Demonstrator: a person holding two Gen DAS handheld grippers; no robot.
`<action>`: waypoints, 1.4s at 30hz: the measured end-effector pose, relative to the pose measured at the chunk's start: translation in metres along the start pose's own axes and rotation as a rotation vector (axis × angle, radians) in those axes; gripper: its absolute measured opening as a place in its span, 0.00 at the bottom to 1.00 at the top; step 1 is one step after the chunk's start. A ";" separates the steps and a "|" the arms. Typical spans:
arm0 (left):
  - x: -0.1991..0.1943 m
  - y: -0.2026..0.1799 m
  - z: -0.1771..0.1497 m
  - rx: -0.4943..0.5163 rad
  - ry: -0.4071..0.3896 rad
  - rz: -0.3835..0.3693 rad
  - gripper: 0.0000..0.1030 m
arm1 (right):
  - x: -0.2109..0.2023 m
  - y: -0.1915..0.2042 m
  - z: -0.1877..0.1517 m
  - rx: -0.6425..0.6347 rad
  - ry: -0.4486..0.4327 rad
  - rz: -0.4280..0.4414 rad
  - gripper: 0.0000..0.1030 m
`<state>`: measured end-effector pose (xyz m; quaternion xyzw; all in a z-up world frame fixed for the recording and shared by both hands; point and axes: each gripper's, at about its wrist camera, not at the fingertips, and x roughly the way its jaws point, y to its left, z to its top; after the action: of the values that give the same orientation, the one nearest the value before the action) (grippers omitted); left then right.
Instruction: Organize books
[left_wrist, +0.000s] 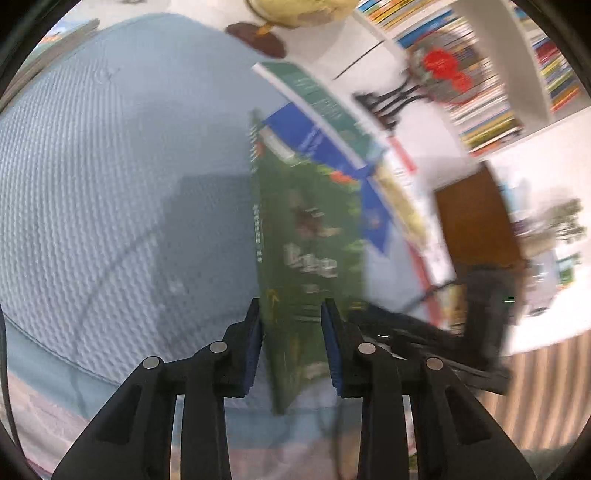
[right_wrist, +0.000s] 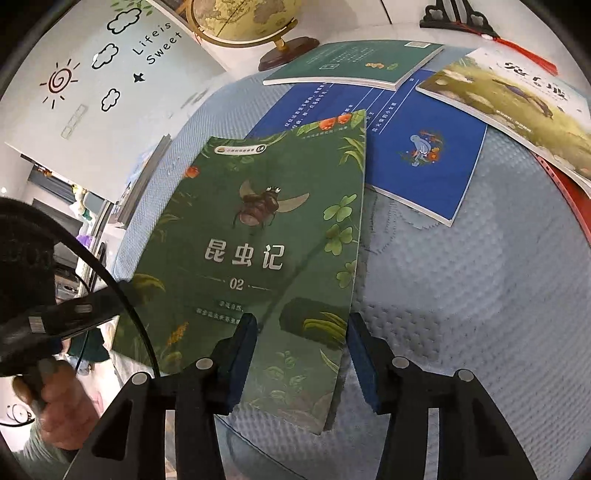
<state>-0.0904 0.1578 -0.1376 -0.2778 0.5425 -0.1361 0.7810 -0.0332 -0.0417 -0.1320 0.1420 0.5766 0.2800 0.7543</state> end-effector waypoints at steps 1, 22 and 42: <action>0.010 0.002 0.000 -0.013 0.018 0.017 0.19 | 0.000 0.001 0.000 -0.002 -0.001 -0.003 0.48; 0.046 -0.011 0.014 -0.291 0.137 -0.441 0.12 | 0.001 -0.051 -0.009 0.455 0.016 0.573 0.48; -0.017 -0.027 0.019 0.219 0.038 0.090 0.15 | -0.014 0.105 0.001 -0.149 -0.107 -0.009 0.30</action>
<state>-0.0771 0.1506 -0.1040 -0.1634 0.5513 -0.1645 0.8015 -0.0615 0.0343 -0.0640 0.0978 0.5138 0.3108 0.7937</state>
